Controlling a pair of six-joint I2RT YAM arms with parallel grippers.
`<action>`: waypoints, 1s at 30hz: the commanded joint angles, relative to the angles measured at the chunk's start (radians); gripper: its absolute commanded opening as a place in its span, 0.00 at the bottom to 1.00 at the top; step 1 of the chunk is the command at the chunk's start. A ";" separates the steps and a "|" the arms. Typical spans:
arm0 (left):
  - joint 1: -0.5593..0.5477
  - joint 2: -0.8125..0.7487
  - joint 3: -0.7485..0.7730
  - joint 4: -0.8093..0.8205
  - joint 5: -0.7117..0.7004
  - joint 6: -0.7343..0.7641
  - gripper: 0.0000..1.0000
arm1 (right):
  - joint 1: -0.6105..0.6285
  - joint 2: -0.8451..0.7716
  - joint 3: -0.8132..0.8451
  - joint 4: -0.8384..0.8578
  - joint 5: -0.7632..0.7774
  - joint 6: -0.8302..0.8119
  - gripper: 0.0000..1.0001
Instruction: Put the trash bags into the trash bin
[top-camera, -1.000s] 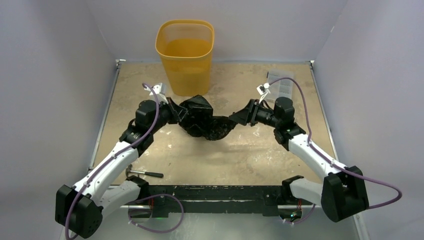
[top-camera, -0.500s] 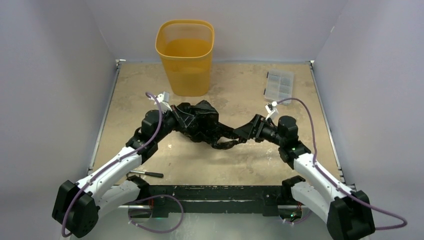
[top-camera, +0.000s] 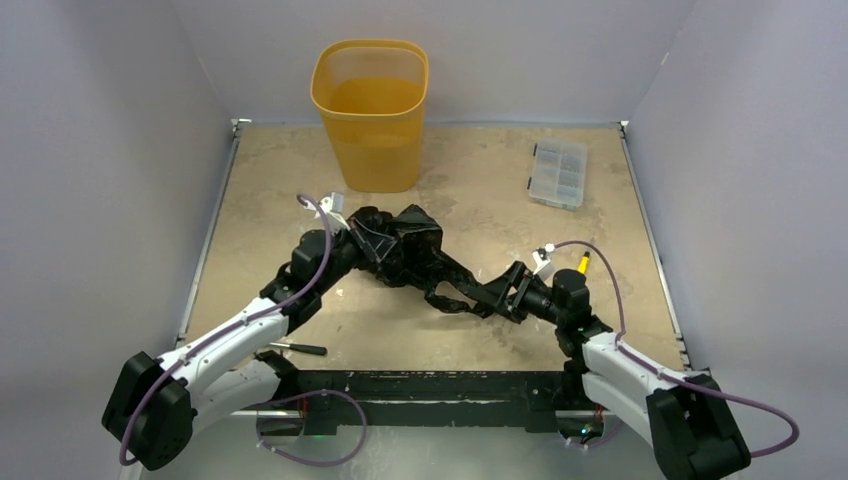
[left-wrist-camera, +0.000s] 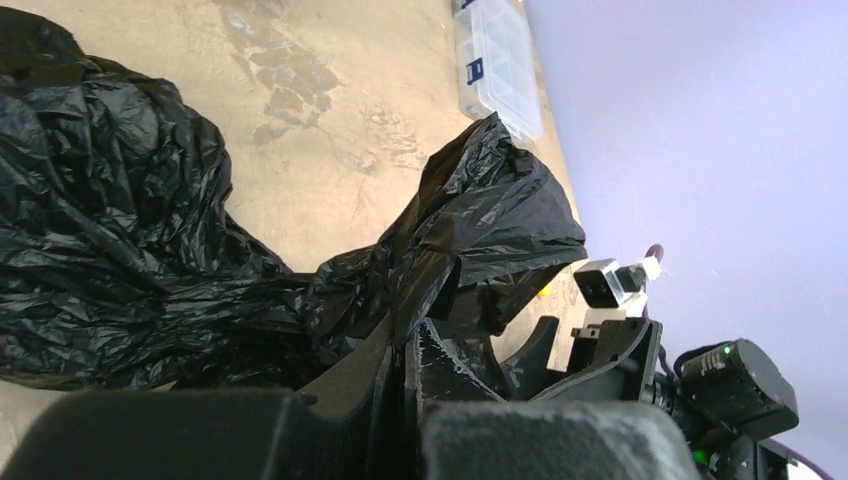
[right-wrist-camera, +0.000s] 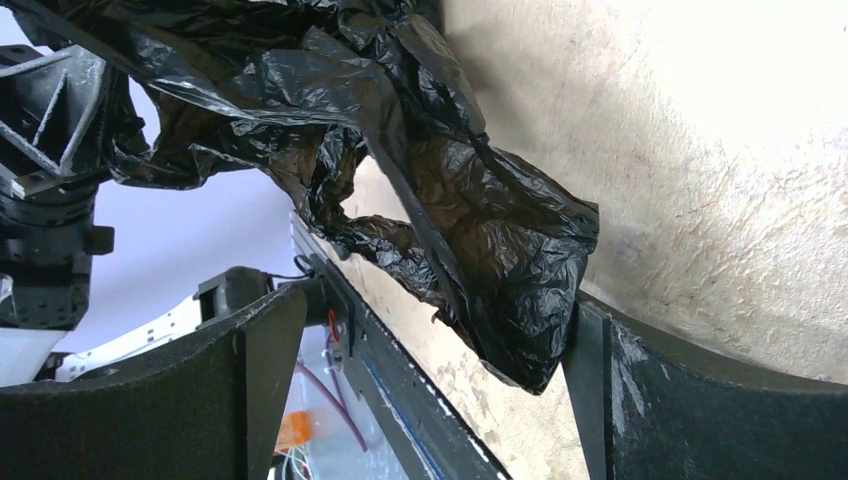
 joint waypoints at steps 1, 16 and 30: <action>-0.004 -0.060 -0.025 0.049 -0.073 -0.047 0.00 | 0.005 0.015 -0.031 0.197 -0.008 0.057 0.96; -0.004 -0.131 -0.135 0.231 -0.278 -0.374 0.00 | 0.006 -0.013 0.030 0.142 0.099 0.000 0.99; -0.005 -0.139 -0.174 0.305 -0.357 -0.491 0.00 | 0.006 0.080 -0.007 0.462 0.136 0.158 0.99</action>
